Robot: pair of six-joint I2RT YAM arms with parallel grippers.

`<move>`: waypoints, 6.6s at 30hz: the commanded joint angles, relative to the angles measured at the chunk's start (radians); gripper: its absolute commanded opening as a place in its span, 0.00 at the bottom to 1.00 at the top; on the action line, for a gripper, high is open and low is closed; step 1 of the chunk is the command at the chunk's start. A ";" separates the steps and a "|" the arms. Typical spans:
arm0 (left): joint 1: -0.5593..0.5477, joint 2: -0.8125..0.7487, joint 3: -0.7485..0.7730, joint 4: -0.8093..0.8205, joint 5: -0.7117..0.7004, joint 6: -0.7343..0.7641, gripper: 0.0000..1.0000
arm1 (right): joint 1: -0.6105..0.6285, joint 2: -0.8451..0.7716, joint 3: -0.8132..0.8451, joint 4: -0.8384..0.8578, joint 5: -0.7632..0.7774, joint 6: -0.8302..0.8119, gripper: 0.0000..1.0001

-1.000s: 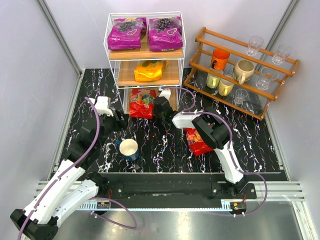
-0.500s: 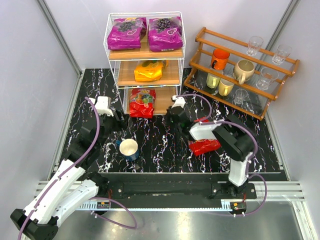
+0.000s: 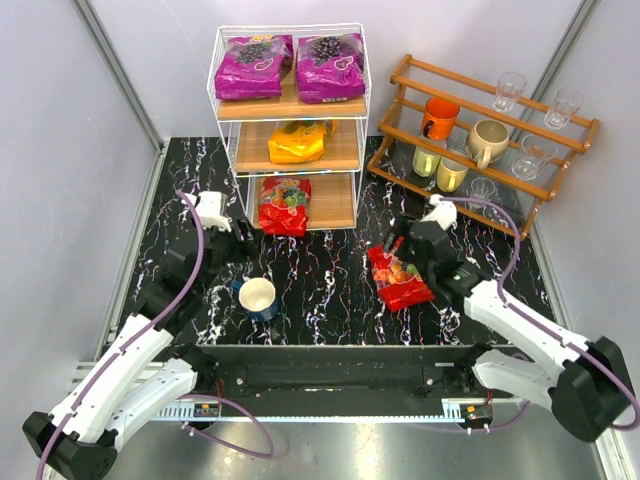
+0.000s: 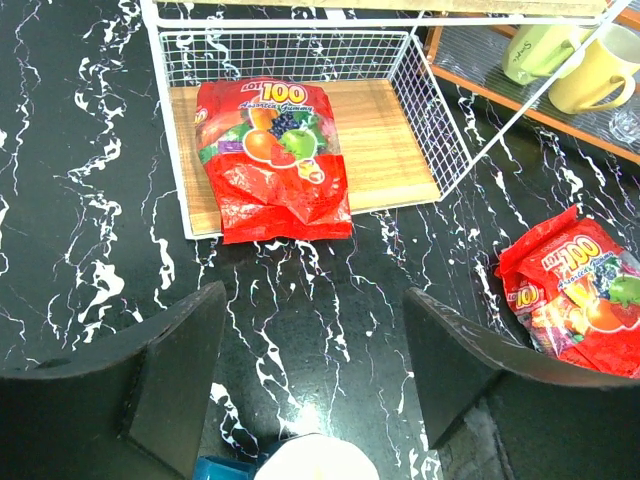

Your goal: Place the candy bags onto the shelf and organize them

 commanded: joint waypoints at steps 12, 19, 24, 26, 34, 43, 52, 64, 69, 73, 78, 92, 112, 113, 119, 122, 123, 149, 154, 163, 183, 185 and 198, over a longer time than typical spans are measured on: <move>0.004 0.015 0.028 0.064 0.039 -0.028 0.74 | -0.220 -0.205 -0.232 -0.194 -0.133 0.104 0.78; 0.006 0.015 0.022 0.072 0.042 -0.033 0.75 | -0.224 -0.201 -0.250 -0.192 -0.112 0.090 0.79; 0.006 0.018 0.021 0.075 0.042 -0.036 0.75 | -0.233 -0.130 -0.227 -0.199 -0.131 0.083 0.79; 0.006 0.017 0.017 0.075 0.044 -0.039 0.74 | -0.232 -0.109 -0.212 -0.194 -0.151 0.074 0.77; 0.004 0.017 0.004 0.084 0.051 -0.054 0.74 | -0.232 -0.129 -0.238 -0.137 -0.263 0.057 0.68; 0.006 0.029 0.002 0.098 0.070 -0.063 0.75 | -0.232 -0.150 -0.268 -0.074 -0.316 0.055 0.05; 0.006 0.002 -0.007 0.084 0.054 -0.062 0.74 | -0.230 -0.096 -0.261 0.107 -0.449 -0.015 0.00; 0.004 -0.014 -0.010 0.079 0.045 -0.054 0.74 | -0.174 0.031 -0.095 0.245 -0.607 -0.158 0.00; 0.006 -0.034 -0.015 0.070 0.036 -0.053 0.74 | -0.089 0.155 0.015 0.307 -0.612 -0.183 0.00; 0.006 -0.040 -0.015 0.064 0.033 -0.051 0.74 | -0.057 0.264 0.102 0.344 -0.598 -0.187 0.00; 0.006 -0.044 -0.018 0.064 0.027 -0.050 0.74 | -0.052 0.328 0.167 0.374 -0.532 -0.183 0.00; 0.006 -0.049 -0.021 0.064 0.021 -0.037 0.74 | 0.007 0.451 0.317 0.452 -0.273 -0.143 0.00; 0.007 -0.044 -0.012 0.072 0.057 -0.036 0.75 | 0.116 0.740 0.479 0.757 0.269 -0.170 0.00; 0.006 -0.041 -0.010 0.070 0.059 -0.033 0.75 | 0.118 0.756 0.486 0.774 0.280 -0.172 0.00; 0.007 -0.037 -0.006 0.072 0.064 -0.033 0.75 | 0.116 0.868 0.587 0.814 0.326 -0.187 0.00; 0.009 -0.035 -0.006 0.072 0.064 -0.031 0.75 | 0.118 0.908 0.633 0.794 0.294 -0.174 0.00; 0.009 -0.034 -0.006 0.073 0.064 -0.031 0.75 | 0.116 0.914 0.650 0.777 0.280 -0.167 0.00; 0.022 -0.051 -0.024 0.056 0.065 -0.034 0.75 | 0.113 0.832 0.425 0.734 0.099 -0.133 0.56; 0.022 -0.054 -0.021 0.052 0.070 -0.044 0.75 | 0.113 0.717 0.319 0.751 0.123 -0.184 0.58; 0.022 -0.047 -0.004 0.044 0.073 -0.039 0.75 | 0.113 0.501 0.143 0.734 0.120 -0.279 0.61; 0.022 -0.040 0.008 0.027 0.074 -0.037 0.75 | 0.113 0.644 0.135 0.545 -0.173 -0.051 0.00; 0.022 -0.043 0.010 0.022 0.067 -0.034 0.75 | 0.113 0.678 0.176 0.547 -0.173 -0.054 0.00; 0.022 -0.040 0.014 0.018 0.059 -0.031 0.75 | 0.113 0.813 0.293 0.634 -0.018 -0.106 0.00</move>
